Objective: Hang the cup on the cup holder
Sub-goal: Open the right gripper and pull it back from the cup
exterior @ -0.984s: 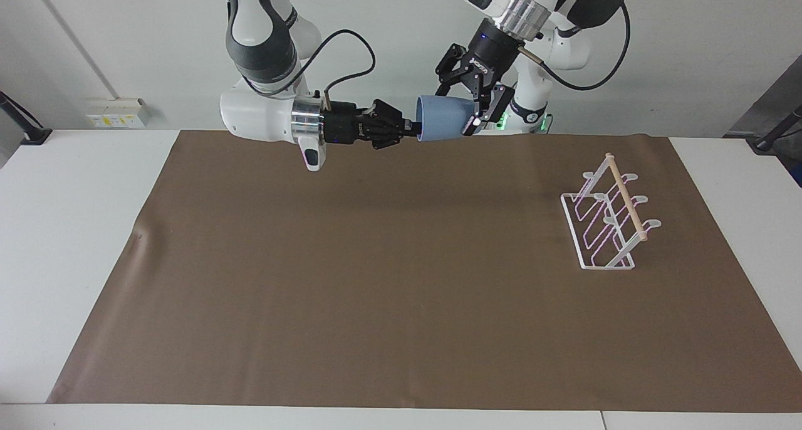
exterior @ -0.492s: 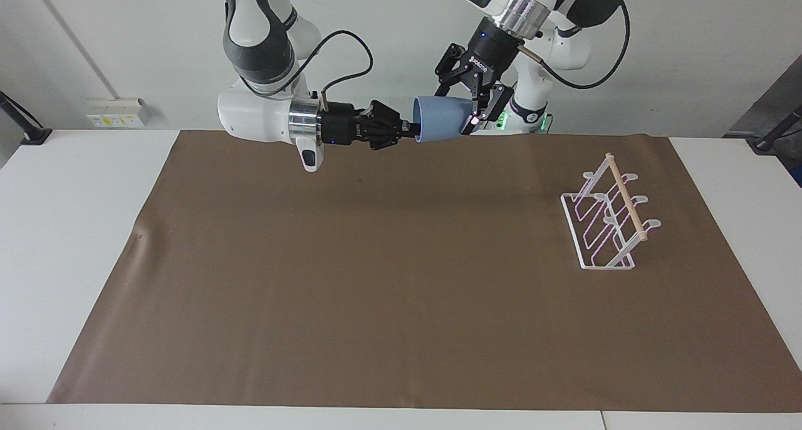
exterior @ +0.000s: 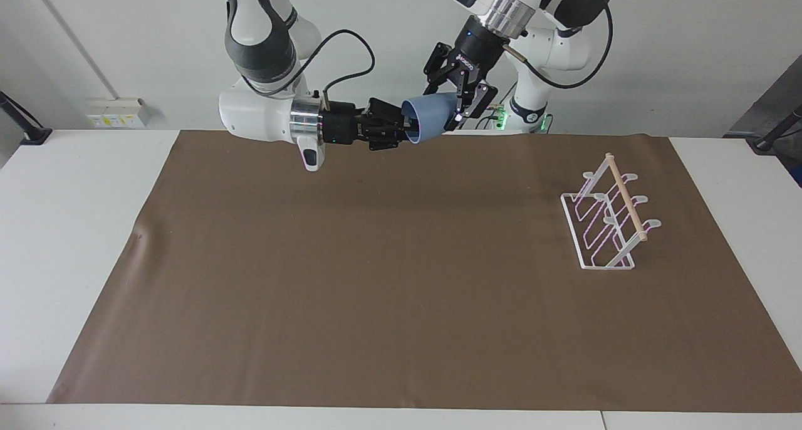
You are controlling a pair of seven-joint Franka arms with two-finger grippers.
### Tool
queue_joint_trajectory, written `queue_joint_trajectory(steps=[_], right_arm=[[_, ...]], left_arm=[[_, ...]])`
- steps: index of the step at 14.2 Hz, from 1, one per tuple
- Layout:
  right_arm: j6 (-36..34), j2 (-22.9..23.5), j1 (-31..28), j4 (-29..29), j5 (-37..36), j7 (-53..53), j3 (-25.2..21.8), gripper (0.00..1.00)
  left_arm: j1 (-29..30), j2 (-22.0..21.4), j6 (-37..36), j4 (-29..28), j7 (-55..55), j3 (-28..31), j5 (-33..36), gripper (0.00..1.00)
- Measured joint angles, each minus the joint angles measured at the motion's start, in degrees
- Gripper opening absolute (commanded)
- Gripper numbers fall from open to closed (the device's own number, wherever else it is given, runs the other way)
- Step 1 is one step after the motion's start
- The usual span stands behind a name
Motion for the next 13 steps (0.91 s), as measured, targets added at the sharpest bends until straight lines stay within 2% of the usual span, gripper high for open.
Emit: queue_joint_trajectory(steps=[1,2,6,9,13], right_arm=[[0.00,0.00,-0.02,0.03,0.00,0.00,0.00,0.89],[0.00,-0.02,-0.05,0.10,0.00,0.00,-0.02,1.00],[0.24,-0.48,-0.99,0.25,-1.61,0.01,-0.23,1.00],[0.28,-0.55,-3.74,0.32,-11.80,0.02,-0.32,1.00],[0.31,-0.63,-8.06,1.28,-30.89,0.03,-0.50,1.00]], left_arm=[[0.00,0.00,0.00,0.00,-0.02,0.00,0.00,0.00],[0.00,0.00,0.00,-0.01,-0.04,0.00,0.00,0.00],[0.00,0.00,0.00,-0.07,-0.05,0.00,0.00,0.00],[0.03,-0.06,-0.21,-0.40,-1.03,0.14,0.01,0.00],[1.94,-0.92,-2.03,-3.55,-1.37,1.24,0.10,0.00]])
